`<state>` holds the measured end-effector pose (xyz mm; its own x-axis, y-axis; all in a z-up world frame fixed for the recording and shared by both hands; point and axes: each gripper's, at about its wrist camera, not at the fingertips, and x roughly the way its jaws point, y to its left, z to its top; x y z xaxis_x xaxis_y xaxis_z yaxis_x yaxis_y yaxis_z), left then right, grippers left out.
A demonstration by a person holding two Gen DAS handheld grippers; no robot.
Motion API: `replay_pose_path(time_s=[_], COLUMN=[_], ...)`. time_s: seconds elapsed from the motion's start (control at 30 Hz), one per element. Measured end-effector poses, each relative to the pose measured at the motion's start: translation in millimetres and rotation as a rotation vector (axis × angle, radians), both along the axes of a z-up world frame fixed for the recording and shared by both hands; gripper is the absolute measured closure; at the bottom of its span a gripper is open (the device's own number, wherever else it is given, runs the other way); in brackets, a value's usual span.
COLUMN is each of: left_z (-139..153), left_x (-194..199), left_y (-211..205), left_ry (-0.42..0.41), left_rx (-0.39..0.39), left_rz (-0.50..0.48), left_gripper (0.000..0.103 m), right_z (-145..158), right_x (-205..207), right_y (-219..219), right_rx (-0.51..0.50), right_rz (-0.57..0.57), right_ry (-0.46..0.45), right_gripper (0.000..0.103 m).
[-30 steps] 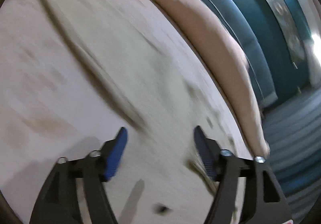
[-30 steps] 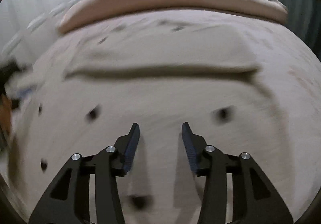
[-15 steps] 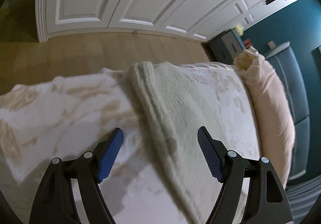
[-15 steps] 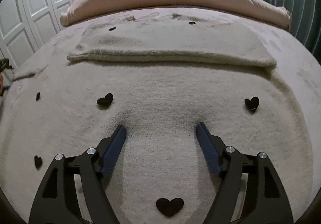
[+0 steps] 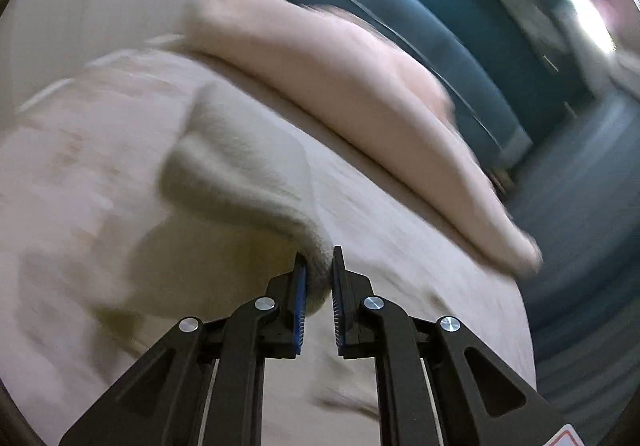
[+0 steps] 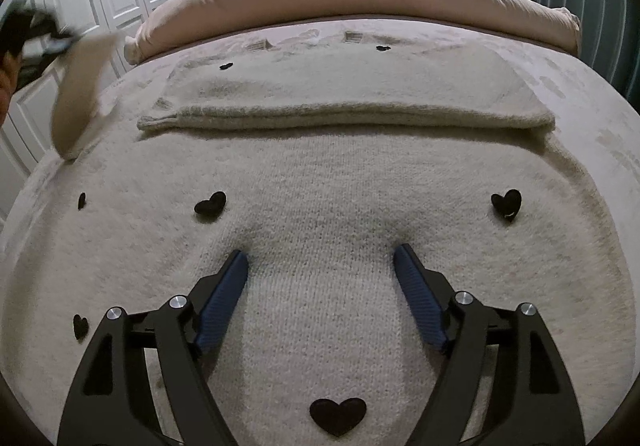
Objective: Fold small clothes
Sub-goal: 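Grasp the opposite side edge of the sweater with the left tool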
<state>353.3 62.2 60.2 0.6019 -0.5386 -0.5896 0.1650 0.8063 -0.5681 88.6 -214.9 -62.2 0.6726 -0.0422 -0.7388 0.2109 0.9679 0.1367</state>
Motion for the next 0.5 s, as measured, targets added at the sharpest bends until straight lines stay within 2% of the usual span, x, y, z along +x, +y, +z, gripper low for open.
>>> replay_pose_path(time_s=[0.1, 0.17, 0.2, 0.23, 0.27, 0.33, 0.4, 0.47, 0.5], left_z=[-39, -87, -103, -120, -129, -130, -119, -103, -96], left_x=[-42, -66, -73, -81, -88, -89, -86, -78, -75], left_y=[-91, -131, -136, -137, -129, -113, -85, -51, -39], left_ry=[0.087, 0.235, 0.289, 0.346, 0.37, 0.383, 0.362, 0.294, 0.275], left_rx=[0.003, -0.036, -0.059, -0.107, -0.164, -0.23, -0.227, -0.202, -0.182], left_rz=[-0.147, -0.178, -0.168, -0.137, -0.094, -0.051, 0.005, 0.067, 0.094], left_gripper=[0.091, 0.087, 0.088, 0.089, 0.089, 0.085, 0.075, 0.06, 0.057], right_z=[1, 2, 3, 3, 4, 6, 13, 24, 32], right_x=[0, 0, -1, -1, -2, -3, -4, -4, -1], right_y=[-2, -2, -3, -4, -5, -8, -12, -16, -19], right_rx=[0.023, 0.031, 0.038, 0.046, 0.059, 0.082, 0.111, 0.135, 0.144], right_rz=[0.009, 0.013, 0.016, 0.018, 0.02, 0.02, 0.013, -0.001, -0.01], right_ry=[-0.006, -0.007, -0.009, -0.012, -0.015, -0.021, -0.017, -0.029, -0.045], right_gripper=[0.026, 0.025, 0.025, 0.024, 0.024, 0.024, 0.025, 0.025, 0.025])
